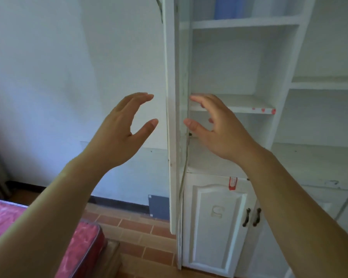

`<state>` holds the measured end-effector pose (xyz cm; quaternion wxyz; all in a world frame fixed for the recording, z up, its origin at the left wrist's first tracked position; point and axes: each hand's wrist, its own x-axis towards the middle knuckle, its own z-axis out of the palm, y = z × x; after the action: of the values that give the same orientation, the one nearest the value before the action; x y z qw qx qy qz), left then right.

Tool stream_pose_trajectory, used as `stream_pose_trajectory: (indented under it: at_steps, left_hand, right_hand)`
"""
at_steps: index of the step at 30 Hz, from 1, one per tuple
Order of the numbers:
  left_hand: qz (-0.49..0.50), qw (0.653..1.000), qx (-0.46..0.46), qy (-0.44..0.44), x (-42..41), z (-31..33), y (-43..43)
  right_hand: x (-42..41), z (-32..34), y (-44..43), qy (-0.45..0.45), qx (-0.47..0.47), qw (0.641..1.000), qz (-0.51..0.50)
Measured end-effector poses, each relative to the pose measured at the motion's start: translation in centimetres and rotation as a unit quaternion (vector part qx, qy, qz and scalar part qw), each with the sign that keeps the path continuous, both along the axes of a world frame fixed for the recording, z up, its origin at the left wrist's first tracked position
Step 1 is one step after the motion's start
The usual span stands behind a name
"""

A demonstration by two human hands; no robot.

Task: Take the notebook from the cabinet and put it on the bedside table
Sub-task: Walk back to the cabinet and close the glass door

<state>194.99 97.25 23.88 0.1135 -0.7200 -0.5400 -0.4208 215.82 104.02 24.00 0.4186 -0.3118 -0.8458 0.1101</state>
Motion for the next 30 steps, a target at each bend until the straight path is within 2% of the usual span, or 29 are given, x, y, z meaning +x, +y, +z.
stream_pose_trajectory:
  at_steps: [4,9,14,23,30]
  left_hand:
    - [-0.003,0.999,-0.002,-0.036,-0.6,1.7,1.8]
    - [-0.014,0.997,-0.051,-0.052,-0.6,1.8,3.3]
    - [-0.022,0.996,-0.064,-0.053,-0.9,1.1,4.7]
    - [-0.074,0.989,-0.080,-0.100,-0.4,0.9,6.7]
    - [-0.128,0.989,-0.047,-0.061,2.4,0.9,7.5]
  right_hand:
    - [-1.1,2.5,1.6,0.027,0.028,0.999,0.012]
    - [-2.4,6.3,2.6,0.067,0.079,0.994,0.033]
    - [-3.6,9.2,3.1,0.037,0.118,0.992,0.039]
    - [-4.0,9.2,3.7,0.027,0.129,0.990,0.041]
    - [-1.1,9.0,3.2,0.042,0.113,0.993,0.008]
